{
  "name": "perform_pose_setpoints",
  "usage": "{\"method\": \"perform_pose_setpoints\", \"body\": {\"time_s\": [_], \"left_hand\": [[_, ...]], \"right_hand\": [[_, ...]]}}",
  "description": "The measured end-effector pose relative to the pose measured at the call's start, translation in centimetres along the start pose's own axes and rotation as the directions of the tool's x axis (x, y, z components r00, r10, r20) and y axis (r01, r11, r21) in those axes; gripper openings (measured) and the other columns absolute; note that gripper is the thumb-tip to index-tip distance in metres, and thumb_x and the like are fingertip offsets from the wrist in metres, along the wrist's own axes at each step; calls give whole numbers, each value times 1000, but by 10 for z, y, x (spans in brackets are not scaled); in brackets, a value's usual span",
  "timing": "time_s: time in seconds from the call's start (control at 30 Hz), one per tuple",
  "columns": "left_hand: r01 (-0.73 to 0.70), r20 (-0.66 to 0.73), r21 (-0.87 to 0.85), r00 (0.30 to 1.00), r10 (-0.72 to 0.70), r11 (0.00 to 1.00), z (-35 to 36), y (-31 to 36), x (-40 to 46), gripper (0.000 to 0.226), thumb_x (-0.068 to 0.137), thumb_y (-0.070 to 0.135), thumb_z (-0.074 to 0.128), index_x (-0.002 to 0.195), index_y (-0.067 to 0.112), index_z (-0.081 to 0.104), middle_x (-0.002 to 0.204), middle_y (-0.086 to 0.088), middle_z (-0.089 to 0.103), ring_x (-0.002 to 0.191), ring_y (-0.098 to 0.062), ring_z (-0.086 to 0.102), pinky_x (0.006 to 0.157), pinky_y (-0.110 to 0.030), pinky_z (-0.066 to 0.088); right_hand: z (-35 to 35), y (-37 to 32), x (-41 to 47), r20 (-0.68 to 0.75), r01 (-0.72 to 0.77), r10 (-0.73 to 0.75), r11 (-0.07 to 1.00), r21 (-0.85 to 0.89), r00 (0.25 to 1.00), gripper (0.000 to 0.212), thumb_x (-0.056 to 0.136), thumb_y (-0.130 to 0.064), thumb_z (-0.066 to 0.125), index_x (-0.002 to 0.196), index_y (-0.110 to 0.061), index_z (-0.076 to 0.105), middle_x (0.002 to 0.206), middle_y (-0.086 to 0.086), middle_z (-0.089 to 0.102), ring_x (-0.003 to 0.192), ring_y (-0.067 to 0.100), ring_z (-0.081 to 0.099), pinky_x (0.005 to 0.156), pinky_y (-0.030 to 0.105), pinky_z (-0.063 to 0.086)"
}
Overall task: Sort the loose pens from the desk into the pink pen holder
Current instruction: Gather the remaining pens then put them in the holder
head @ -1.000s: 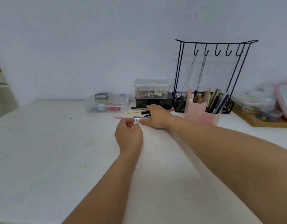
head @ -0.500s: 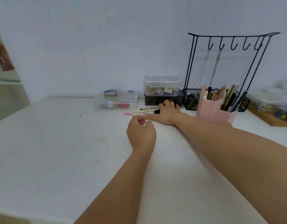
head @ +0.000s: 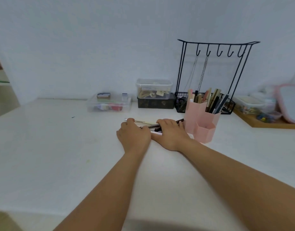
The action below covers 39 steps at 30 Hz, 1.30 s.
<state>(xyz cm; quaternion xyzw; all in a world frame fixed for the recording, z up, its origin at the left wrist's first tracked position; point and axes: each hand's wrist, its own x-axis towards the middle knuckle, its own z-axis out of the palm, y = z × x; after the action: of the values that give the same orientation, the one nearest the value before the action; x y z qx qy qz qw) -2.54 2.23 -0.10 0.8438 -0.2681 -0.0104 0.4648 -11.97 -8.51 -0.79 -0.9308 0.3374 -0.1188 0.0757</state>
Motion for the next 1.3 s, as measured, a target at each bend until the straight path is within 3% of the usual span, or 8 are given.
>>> {"method": "perform_pose_setpoints", "body": {"time_s": [0.27, 0.4, 0.53, 0.77, 0.9, 1.07, 1.2, 1.3], "left_hand": [[-31, 72, -89, 997, 38, 996, 0, -2, 0, 51, 87, 11, 59, 138, 13, 54, 134, -7, 61, 121, -27, 57, 98, -36, 43], [-52, 77, -126, 995, 62, 991, 1, -5, 3, 53, 85, 9, 63, 137, 12, 54, 132, -5, 61, 120, -25, 58, 97, -35, 45], [-79, 64, -143, 994, 89, 987, 4, -10, 6, 54, 83, 11, 72, 134, 14, 54, 126, -4, 62, 115, -23, 60, 93, -30, 46], [-129, 27, -153, 990, 135, 980, 6, -12, 7, 49, 83, 11, 77, 128, 13, 57, 123, -6, 61, 113, -23, 60, 93, -28, 46], [-138, 21, -189, 989, 145, 972, 6, -11, 8, 40, 87, 14, 75, 123, 14, 58, 119, -3, 58, 106, -18, 57, 88, -23, 42], [-27, -7, -460, 1000, 27, 887, -1, -2, 5, 22, 97, 33, 62, 93, 12, 66, 91, -2, 68, 90, -21, 64, 74, -28, 46], [180, 223, -661, 974, -38, 728, -6, 4, 4, 46, 84, 52, 57, 64, 15, 76, 70, -11, 72, 72, -28, 67, 74, -44, 53], [254, 379, -686, 925, 37, 682, -9, 5, 4, 45, 87, 47, 53, 67, 16, 77, 70, -10, 70, 68, -28, 63, 68, -37, 49]], "right_hand": [[0, 5, -12, -41, 60, -58, 996, 70, 998, 78, 85, -78, 35, 144, -27, 44, 146, -5, 46, 139, 19, 35, 116, 60, 19], [-3, 4, -10, -103, 76, -70, 996, 56, 992, 74, 77, -82, 32, 111, -25, 64, 104, -5, 62, 104, 21, 57, 91, 48, 47], [-10, -1, -14, -166, 49, -30, 992, 113, 986, 47, 83, -66, 55, 84, -19, 60, 84, -3, 57, 80, 19, 56, 65, 36, 48], [-18, 6, -18, -251, 36, 20, 976, 215, 968, 61, 78, -59, 72, 123, -20, 62, 113, -1, 63, 104, 19, 59, 84, 35, 50], [-24, 1, -19, -410, 109, -2, 966, 237, 912, 42, 83, -55, 68, 107, -22, 72, 100, -5, 64, 95, 14, 57, 81, 32, 49], [-32, -20, -32, -493, 410, -180, 814, 411, 851, 30, 79, -44, 68, 101, -22, 69, 99, -8, 65, 96, 8, 60, 88, 30, 50], [-30, -37, -44, -366, 424, -256, 742, 519, 895, 47, 71, -21, 74, 112, -33, 53, 108, -14, 61, 105, 7, 61, 89, 29, 53], [-28, -41, -43, -362, 418, -226, 640, 645, 904, 64, 71, -7, 73, 123, -32, 45, 115, -7, 56, 97, 1, 60, 78, 18, 51]]}}
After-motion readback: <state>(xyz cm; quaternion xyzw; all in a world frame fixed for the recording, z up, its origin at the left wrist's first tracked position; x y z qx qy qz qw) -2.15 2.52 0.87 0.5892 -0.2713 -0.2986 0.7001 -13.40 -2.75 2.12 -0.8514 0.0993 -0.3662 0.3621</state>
